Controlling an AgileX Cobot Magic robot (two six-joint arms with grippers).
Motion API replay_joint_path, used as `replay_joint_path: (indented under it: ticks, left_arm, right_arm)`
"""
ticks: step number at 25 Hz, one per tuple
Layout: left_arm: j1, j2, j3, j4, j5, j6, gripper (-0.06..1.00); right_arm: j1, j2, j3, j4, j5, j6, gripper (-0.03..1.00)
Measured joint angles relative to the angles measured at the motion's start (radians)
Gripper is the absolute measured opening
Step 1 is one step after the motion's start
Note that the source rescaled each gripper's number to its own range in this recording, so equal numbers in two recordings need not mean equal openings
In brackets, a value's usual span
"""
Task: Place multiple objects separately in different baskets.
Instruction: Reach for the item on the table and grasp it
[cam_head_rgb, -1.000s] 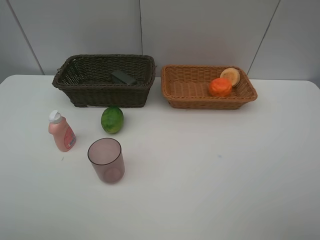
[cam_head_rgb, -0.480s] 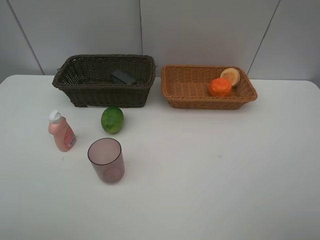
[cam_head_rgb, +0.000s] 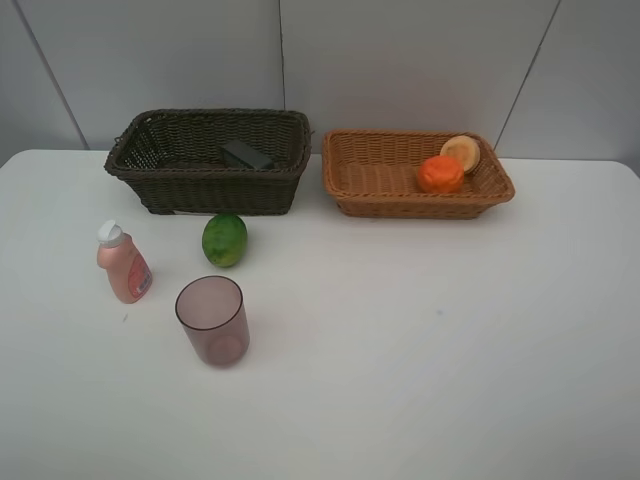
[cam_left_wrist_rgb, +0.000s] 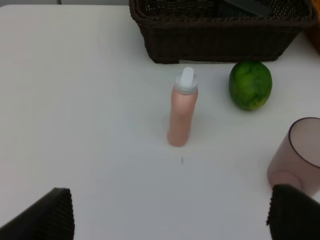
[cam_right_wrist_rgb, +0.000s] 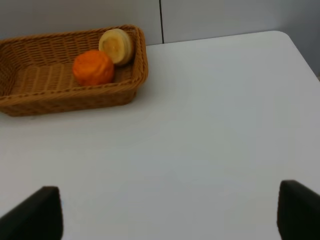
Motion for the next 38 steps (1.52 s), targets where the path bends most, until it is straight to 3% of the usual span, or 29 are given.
replay_joint_path:
  ticks: [38]
  left_arm:
    - [0.000,0.000,0.000,0.000,0.000,0.000,1.00]
  right_arm:
    - [0.000,0.000,0.003,0.000,0.000,0.002,0.94]
